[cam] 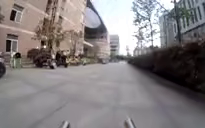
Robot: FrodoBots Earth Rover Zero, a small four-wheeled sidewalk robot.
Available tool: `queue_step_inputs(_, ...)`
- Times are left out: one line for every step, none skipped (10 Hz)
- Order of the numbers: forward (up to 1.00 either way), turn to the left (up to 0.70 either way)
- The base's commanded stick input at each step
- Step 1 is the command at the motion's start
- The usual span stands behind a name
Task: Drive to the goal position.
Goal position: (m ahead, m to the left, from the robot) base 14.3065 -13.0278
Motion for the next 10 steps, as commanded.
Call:
queue_step_inputs(0.7, 0.0)
queue_step_inputs(0.7, -0.04)
queue_step_inputs(0.7, -0.11)
queue_step_inputs(0.7, -0.14)
queue_step_inputs(0.7, -0.14)
queue_step_inputs(0.7, -0.14)
queue_step_inputs(0.7, -0.14)
queue_step_inputs(0.7, -0.14)
queue_step_inputs(0.7, -0.14)
queue_step_inputs(0.7, -0.14)
